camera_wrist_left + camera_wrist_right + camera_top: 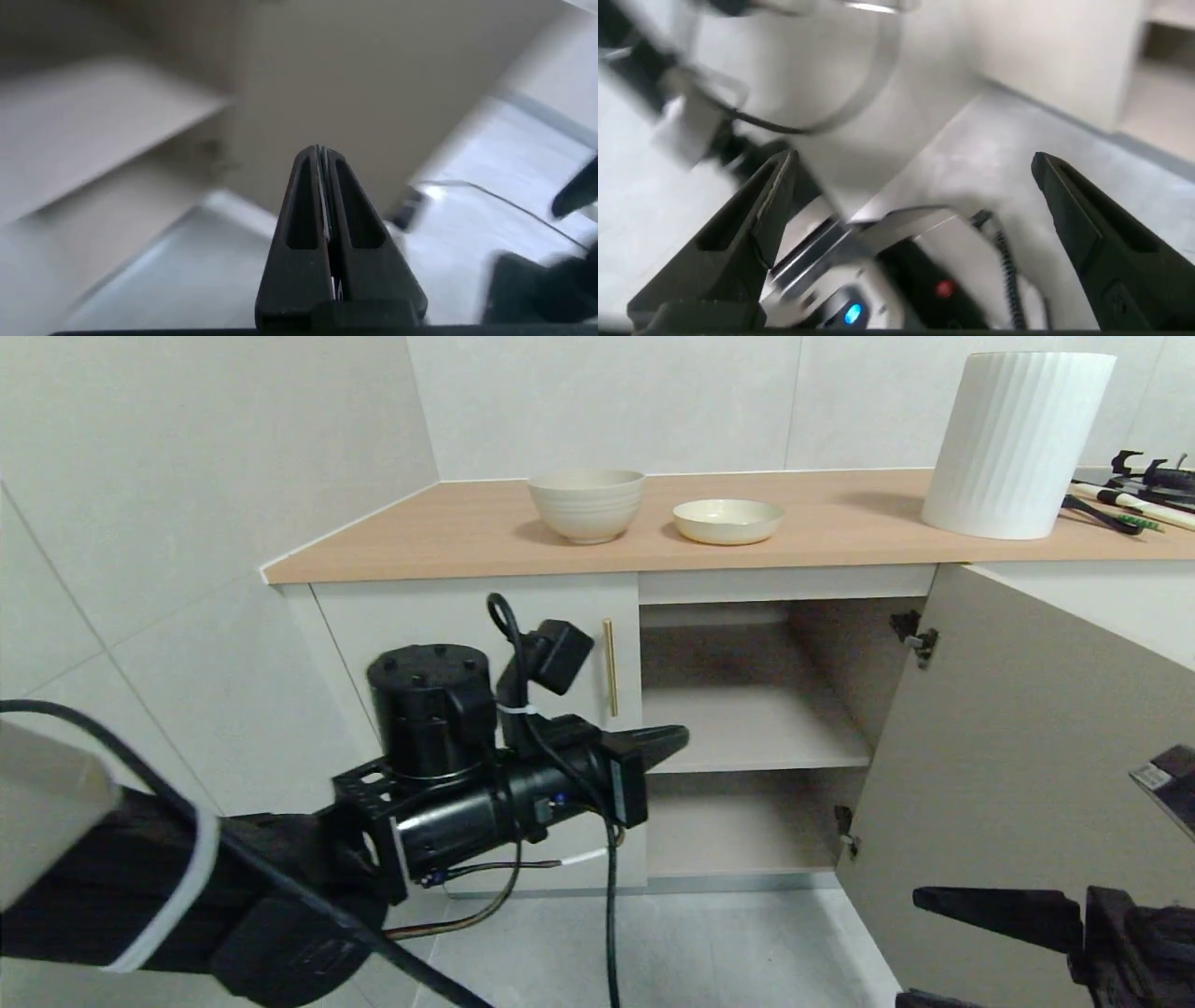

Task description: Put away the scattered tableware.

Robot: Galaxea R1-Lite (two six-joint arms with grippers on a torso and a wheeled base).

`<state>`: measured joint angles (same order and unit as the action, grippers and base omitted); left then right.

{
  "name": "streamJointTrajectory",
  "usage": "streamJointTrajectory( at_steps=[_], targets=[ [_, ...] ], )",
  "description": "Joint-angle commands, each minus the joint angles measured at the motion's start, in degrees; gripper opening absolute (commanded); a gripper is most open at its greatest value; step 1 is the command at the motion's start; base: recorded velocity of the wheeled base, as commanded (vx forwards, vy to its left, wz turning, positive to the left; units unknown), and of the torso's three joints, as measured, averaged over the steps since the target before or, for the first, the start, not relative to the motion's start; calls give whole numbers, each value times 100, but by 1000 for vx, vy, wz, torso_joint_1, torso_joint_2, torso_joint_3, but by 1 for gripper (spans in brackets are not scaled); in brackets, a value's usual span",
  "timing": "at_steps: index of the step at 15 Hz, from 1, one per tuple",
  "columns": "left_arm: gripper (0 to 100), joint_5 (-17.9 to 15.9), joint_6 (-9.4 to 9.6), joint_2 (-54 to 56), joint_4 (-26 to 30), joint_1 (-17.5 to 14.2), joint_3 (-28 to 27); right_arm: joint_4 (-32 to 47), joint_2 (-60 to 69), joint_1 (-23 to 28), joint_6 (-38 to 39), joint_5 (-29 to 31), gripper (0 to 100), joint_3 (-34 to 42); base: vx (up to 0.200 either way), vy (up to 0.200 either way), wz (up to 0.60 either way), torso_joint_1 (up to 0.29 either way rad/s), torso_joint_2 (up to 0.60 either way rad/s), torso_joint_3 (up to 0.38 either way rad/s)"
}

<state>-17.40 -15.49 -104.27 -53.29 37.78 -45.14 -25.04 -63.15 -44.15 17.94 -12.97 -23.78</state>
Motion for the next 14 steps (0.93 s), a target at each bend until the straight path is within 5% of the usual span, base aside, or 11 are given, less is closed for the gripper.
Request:
streamJointTrajectory(
  at_steps=[1,6,12,13,14],
  targets=[
    [0,272,90,1681,1004,-798,585,-1,-558,118,-19,155,100,-417,0,0,0,0,0,0],
    [0,307,99,3808,3122,-1835,928,-1,-1815,671,-828,506,100,-1594,0,0,0,0,0,0],
    [0,579,99,3861,3931,-2284,506,395,-2422,821,-793,532,100,-2561,0,0,0,0,0,0],
    [100,579,99,3791,3931,-2284,498,403,-2413,821,-784,532,100,-2535,0,0,0,0,0,0],
    [100,579,99,3747,3905,-2293,471,447,-2360,821,-775,541,100,-2482,0,0,0,0,0,0]
  ],
)
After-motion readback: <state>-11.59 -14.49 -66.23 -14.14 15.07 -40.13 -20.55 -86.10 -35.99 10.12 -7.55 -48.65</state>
